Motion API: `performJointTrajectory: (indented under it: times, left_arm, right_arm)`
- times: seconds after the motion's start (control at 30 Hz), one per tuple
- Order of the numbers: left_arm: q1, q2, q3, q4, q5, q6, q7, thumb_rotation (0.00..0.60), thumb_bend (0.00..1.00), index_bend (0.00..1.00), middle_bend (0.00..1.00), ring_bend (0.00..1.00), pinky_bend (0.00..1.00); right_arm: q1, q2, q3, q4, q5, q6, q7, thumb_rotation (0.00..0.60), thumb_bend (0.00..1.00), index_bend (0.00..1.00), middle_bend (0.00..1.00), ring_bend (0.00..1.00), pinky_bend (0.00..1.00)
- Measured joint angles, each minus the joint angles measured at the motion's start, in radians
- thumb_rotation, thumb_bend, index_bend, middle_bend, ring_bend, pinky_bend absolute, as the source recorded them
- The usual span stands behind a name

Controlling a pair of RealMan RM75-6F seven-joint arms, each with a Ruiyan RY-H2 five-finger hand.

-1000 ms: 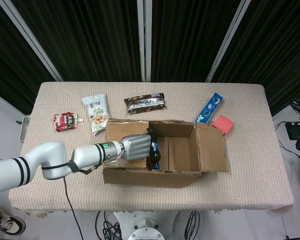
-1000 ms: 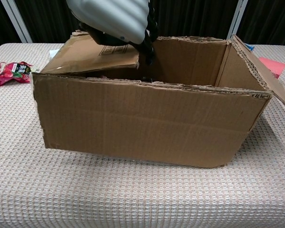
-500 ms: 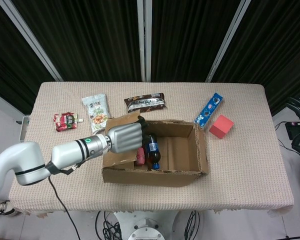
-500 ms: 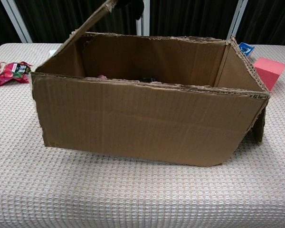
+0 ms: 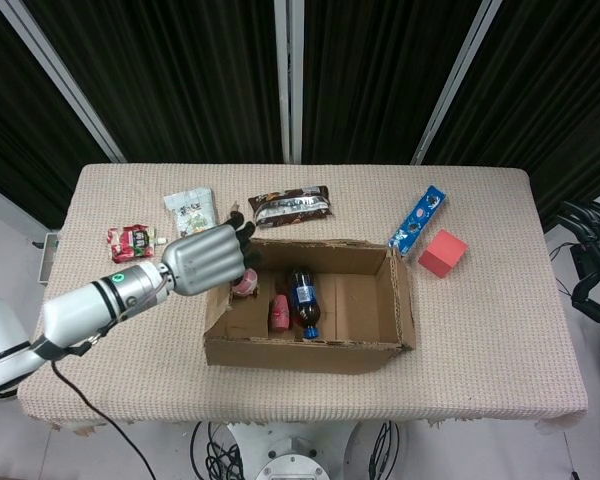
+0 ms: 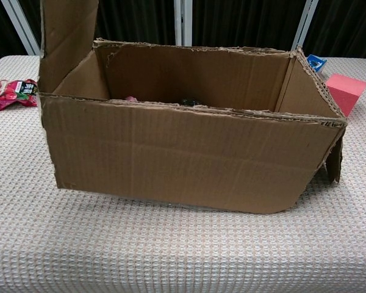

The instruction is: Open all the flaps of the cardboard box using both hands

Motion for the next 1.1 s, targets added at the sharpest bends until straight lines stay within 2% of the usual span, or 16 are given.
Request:
performJointTrajectory:
  times: [0.3,0.53,0.8,1.1]
  left_arm:
    - [0.080,0.079,0.006,-0.024,0.000,0.042,-0.009,0.600,0.89,0.19,0.34,0.17,0.28]
    - [0.152,0.106,0.009,-0.020,-0.011,0.088,-0.014,0.600,0.89,0.18,0.29,0.17,0.29]
    - [0.243,0.101,0.021,-0.001,-0.015,0.179,-0.052,0.600,0.89,0.18,0.28,0.17,0.29]
    - [0.356,0.066,0.036,0.050,-0.039,0.319,-0.177,0.600,0.89,0.18,0.26,0.17,0.29]
  right_arm:
    - [0.007,0.004,0.002,-0.034,-0.008,-0.018,-0.024,0.600,1.00,0.00,0.00,0.00,0.00]
    - [0.014,0.002,0.004,-0.050,-0.011,-0.030,-0.040,0.600,1.00,0.00,0.00,0.00,0.00]
    - [0.016,0.003,0.003,-0.065,-0.010,-0.042,-0.052,0.600,1.00,0.00,0.00,0.00,0.00]
    - [0.016,-0.002,-0.004,-0.068,-0.011,-0.058,-0.049,0.600,1.00,0.00,0.00,0.00,0.00]
